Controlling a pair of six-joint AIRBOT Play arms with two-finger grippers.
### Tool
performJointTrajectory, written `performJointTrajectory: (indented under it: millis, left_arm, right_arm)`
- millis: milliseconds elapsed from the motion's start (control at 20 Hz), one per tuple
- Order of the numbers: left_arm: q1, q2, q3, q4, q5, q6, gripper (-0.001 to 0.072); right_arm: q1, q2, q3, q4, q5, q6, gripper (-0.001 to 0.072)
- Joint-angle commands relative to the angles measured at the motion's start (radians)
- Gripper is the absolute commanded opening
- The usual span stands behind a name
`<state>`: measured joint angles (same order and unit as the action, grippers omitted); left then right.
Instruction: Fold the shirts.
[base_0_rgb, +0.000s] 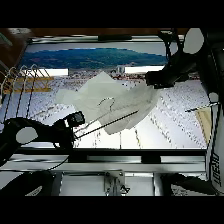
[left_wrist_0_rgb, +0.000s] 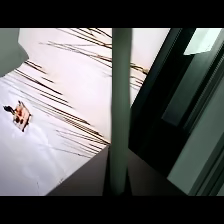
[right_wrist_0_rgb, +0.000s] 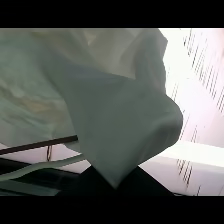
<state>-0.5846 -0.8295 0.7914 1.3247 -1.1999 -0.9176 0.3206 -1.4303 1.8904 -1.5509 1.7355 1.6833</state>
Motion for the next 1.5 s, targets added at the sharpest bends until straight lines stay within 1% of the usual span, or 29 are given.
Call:
performJointTrajectory:
  millis: [0,50,150,200,300,350,450,500,550,600,700,800,850,1050,1300,1450]
  left_arm:
    - [-0.022,-0.103,0.002,-0.024,0.114,-0.001,0.0044]
    - [-0.019,-0.126,0.002,-0.024,0.151,-0.017,0.0044]
    - [-0.009,-0.157,0.011,-0.027,0.203,-0.075,0.0044]
    - [0.0,-0.16,0.016,-0.027,0.211,-0.099,0.0044]
    - [0.036,-0.143,0.029,-0.026,0.182,-0.127,0.0044]
    - [0.056,-0.123,0.031,-0.023,0.171,-0.123,0.0043]
    - [0.085,-0.076,0.031,-0.027,0.159,-0.063,0.0043]
    - [0.085,-0.067,0.032,-0.037,0.147,-0.041,0.0043]
    - [0.08,-0.071,0.034,-0.074,0.125,-0.014,0.0043]
    - [0.065,-0.078,0.035,-0.108,0.119,-0.01,0.0043]
    - [0.013,-0.091,0.035,-0.146,0.151,-0.01,0.0043]
    - [-0.05,-0.101,0.035,-0.147,0.187,-0.015,0.0043]
    - [-0.072,-0.106,0.035,-0.146,0.198,-0.032,0.0043]
    - [-0.08,-0.116,0.035,-0.148,0.344,-0.095,0.0043]
    - [-0.08,-0.189,0.035,-0.156,0.359,-0.109,0.0043]
    - [-0.08,-0.192,0.036,-0.156,0.397,-0.126,0.0043]
  right_arm:
    - [0.024,0.026,0.001,0.026,0.124,0.002,0.0091]
    - [0.048,0.035,0.001,0.024,0.124,0.003,0.009]
    - [0.102,0.053,0.001,0.023,0.124,0.015,0.009]
    - [0.124,0.062,0.001,0.023,0.124,0.025,0.009]
    - [0.157,0.078,0.001,0.022,0.124,0.045,0.009]
    - [0.159,0.086,0.001,0.023,0.124,0.058,0.009]
    - [0.159,0.089,0.001,0.029,0.124,0.071,0.0091]
    - [0.16,0.087,0.001,0.056,0.123,0.075,0.0091]
    - [0.169,0.083,0.001,0.077,0.122,0.078,0.009]
    - [0.192,0.077,0.001,0.076,0.115,0.078,0.009]
    - [0.241,0.068,0.001,0.064,0.095,0.078,0.009]
    - [0.276,0.059,0.001,0.029,0.09,0.079,0.009]
    - [0.283,0.058,0.001,0.017,0.094,0.082,0.0091]
    - [0.294,0.058,0.001,0.031,0.122,0.093,0.009]
    - [0.36,0.059,0.001,0.026,0.121,0.107,0.0091]
    - [0.362,0.059,0.001,0.016,0.121,0.12,0.0093]
